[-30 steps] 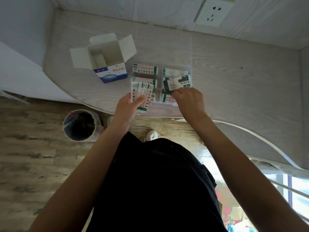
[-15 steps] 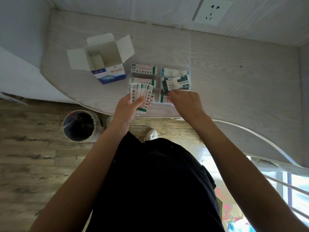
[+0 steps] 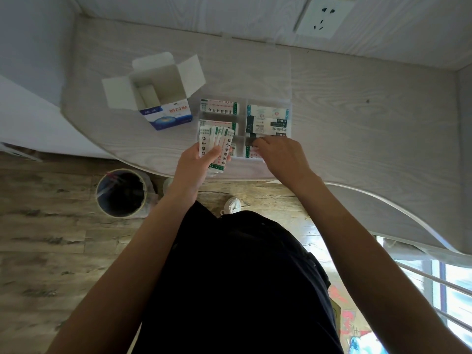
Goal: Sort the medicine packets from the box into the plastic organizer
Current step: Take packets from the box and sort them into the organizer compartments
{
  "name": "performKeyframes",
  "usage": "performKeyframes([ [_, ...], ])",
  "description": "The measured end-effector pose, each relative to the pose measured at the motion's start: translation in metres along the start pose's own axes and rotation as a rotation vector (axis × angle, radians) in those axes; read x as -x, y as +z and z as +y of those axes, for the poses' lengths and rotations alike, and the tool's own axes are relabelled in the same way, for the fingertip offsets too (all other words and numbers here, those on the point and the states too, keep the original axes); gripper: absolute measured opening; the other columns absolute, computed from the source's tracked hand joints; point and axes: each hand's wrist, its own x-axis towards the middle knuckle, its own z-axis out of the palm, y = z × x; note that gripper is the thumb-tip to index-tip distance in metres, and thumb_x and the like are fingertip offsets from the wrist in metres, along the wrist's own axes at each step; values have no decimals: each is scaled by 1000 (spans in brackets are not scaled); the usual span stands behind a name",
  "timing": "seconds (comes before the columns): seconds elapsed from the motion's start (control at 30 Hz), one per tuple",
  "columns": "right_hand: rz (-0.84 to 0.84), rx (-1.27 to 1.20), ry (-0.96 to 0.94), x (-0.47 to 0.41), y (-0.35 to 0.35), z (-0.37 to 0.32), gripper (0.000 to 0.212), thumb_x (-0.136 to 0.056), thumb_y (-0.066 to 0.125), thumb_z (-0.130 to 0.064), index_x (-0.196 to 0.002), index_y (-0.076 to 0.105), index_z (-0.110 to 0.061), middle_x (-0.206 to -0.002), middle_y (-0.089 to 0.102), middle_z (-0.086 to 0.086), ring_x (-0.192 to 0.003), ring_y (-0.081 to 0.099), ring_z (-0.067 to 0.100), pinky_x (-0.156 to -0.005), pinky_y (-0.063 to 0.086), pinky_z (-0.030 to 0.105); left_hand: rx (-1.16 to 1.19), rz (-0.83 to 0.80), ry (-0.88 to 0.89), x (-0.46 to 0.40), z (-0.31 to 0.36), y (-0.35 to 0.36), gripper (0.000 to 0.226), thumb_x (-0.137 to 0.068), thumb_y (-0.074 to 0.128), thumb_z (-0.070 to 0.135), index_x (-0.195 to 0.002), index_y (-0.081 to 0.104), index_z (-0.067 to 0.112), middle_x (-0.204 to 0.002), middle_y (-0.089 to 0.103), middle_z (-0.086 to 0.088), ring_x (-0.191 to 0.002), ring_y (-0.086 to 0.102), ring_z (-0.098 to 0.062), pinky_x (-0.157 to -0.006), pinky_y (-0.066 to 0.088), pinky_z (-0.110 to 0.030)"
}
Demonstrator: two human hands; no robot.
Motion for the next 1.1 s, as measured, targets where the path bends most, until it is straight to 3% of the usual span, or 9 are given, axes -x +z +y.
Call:
performKeyframes([
  [0.1, -17, -13, -4, 2, 1, 2, 23, -89, 56, -6, -110, 62, -13, -99, 70, 4, -80, 67, 28, -55, 46, 32, -9, -9, 5, 0, 0, -1, 12, -92, 55, 20, -100, 62, 26, -95, 71, 3, -97, 66, -16, -95, 47, -39],
  [0.37, 14, -42, 16, 0, 2, 2, 21, -86, 64, -11, -106, 66, -17, -96, 72, 1, -77, 69, 25, -54, 50, 31, -29, -28, 14, 2, 3, 0, 13, -92, 54, 22, -103, 61, 26, -98, 71, 5, -96, 65, -10, -96, 44, -37],
  [0.53, 163, -106, -14, 6, 3, 1, 40, -68, 75, 3, -102, 67, -16, -88, 72, 2, -67, 69, 24, -46, 48, 28, -21, -90, 45, 4, 4, 5, 26, -91, 56, 16, -117, 57, 14, -101, 70, 1, -86, 69, -8, -81, 49, -23],
  [0.6, 217, -135, -3, 8, 0, -1, 34, -72, 74, 0, -101, 69, -17, -86, 72, 2, -67, 68, 24, -47, 49, 28, -17, -96, 53, 4, 4, 7, 30, -89, 59, 13, -119, 55, 12, -105, 69, -1, -87, 70, -13, -79, 52, -24],
  [0.7, 260, -585, 259, 12, -18, -12, 14, -90, 61, -21, -99, 70, -18, -83, 71, -4, -66, 67, 13, -55, 53, 26, -76, -95, 67, 2, 3, 8, 23, -86, 64, 15, -109, 61, 19, -105, 70, -3, -91, 69, -19, -87, 53, -34],
  [0.77, 168, -1056, 489, 14, -31, -22, 18, -89, 61, -28, -101, 68, -16, -82, 68, -8, -59, 63, 5, -54, 51, 17, -117, -127, 63, 2, 4, 10, 18, -84, 66, 18, -101, 64, 23, -102, 71, -4, -92, 69, -22, -89, 52, -40],
  [0.83, 86, -1316, 580, 16, -37, -28, 21, -85, 66, -23, -104, 65, -14, -83, 66, -3, -53, 58, 5, -48, 49, 20, -144, -170, 55, 3, 6, 14, 17, -81, 68, 19, -98, 65, 22, -96, 72, -3, -89, 69, -19, -83, 53, -35],
  [0.97, 62, -1435, 610, 18, -37, -28, 23, -82, 70, -14, -104, 64, -10, -83, 66, 4, -56, 55, 9, -52, 49, 22, -201, -226, 58, 6, 12, 19, 18, -86, 63, 23, -103, 65, 19, -92, 70, 4, -82, 68, -8, -66, 52, -17],
  [1.1, 60, -1464, 570, 22, -39, -23, 24, -83, 69, -12, -106, 64, -9, -89, 66, 10, -58, 57, 7, -54, 49, 20, -198, -237, 7, 6, 14, 20, 19, -91, 56, 25, -107, 64, 18, -99, 70, 1, -91, 66, -11, -70, 51, -21],
])
